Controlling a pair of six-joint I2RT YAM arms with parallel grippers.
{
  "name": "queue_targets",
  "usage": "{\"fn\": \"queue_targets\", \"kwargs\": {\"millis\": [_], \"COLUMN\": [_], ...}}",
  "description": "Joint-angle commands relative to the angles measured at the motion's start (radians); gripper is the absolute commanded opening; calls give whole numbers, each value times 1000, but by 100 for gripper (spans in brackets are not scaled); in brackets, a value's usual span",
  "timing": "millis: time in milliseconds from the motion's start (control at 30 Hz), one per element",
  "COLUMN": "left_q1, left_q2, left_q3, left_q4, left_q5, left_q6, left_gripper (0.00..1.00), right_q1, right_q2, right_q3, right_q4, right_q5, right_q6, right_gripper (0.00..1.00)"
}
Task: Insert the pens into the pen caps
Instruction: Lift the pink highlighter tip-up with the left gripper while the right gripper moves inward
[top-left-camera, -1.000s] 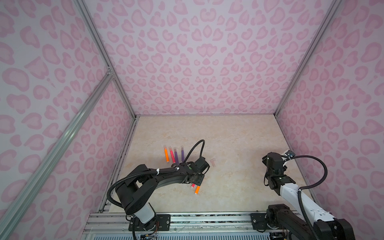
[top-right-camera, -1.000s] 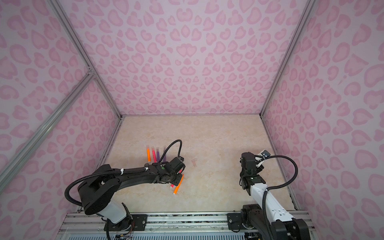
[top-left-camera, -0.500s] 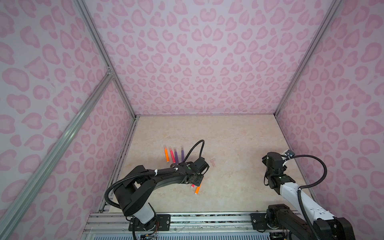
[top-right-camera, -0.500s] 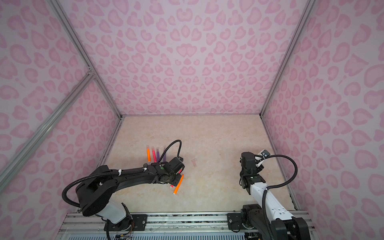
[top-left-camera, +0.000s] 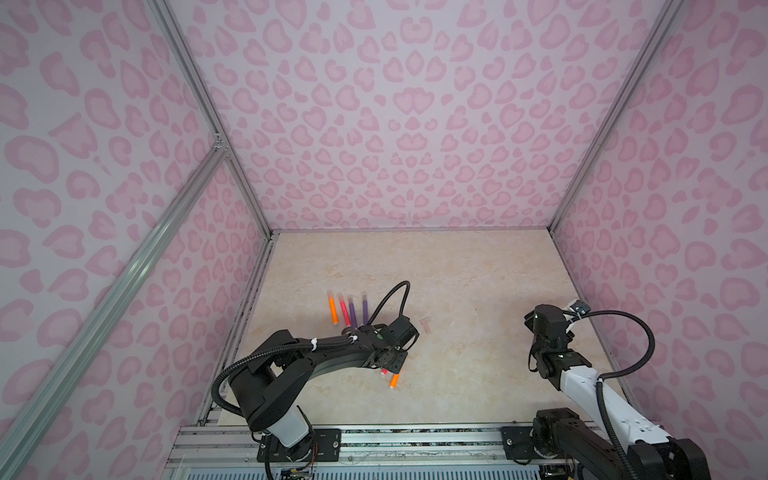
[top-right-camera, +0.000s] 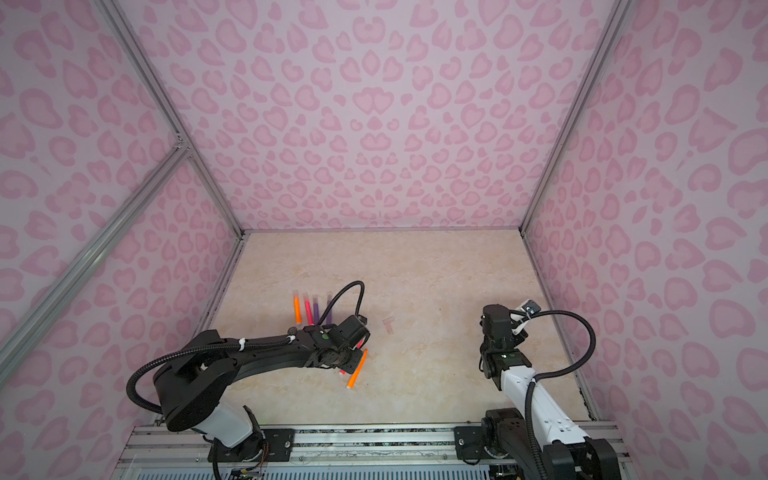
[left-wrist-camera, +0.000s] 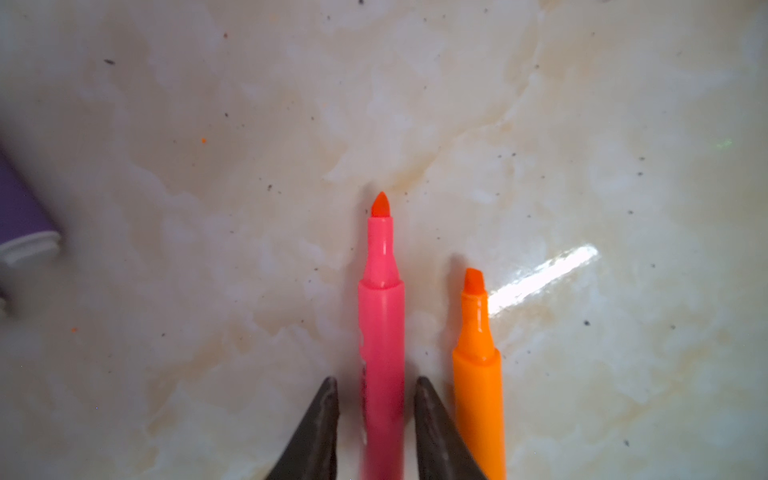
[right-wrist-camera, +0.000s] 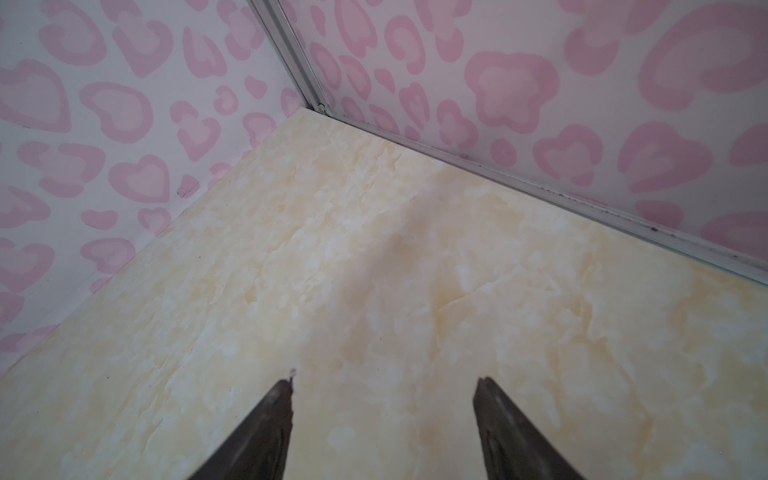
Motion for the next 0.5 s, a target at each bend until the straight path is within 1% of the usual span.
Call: {"fn": "queue_targets", "kwargs": {"millis": [0, 100, 300, 467], "left_q1": [1, 1, 1, 1], "left_q2": [19, 31, 34, 29], "left_q3": [13, 20, 17, 16], "left_q4": [-16, -15, -14, -10], "left_q5": [4, 24, 16, 28], "left_q6": [5, 8, 9, 6], "left_gripper": [33, 29, 22, 22], "right_q1": [0, 0, 0, 0], "right_q2": [6, 4, -11, -19], "right_q3": [-7, 1, -18, -17], "right_q4": [20, 1, 22, 13], "right_q5": [13, 7, 14, 11], "right_q6": [5, 0, 6, 3], "right_gripper": [70, 70, 70, 70]}}
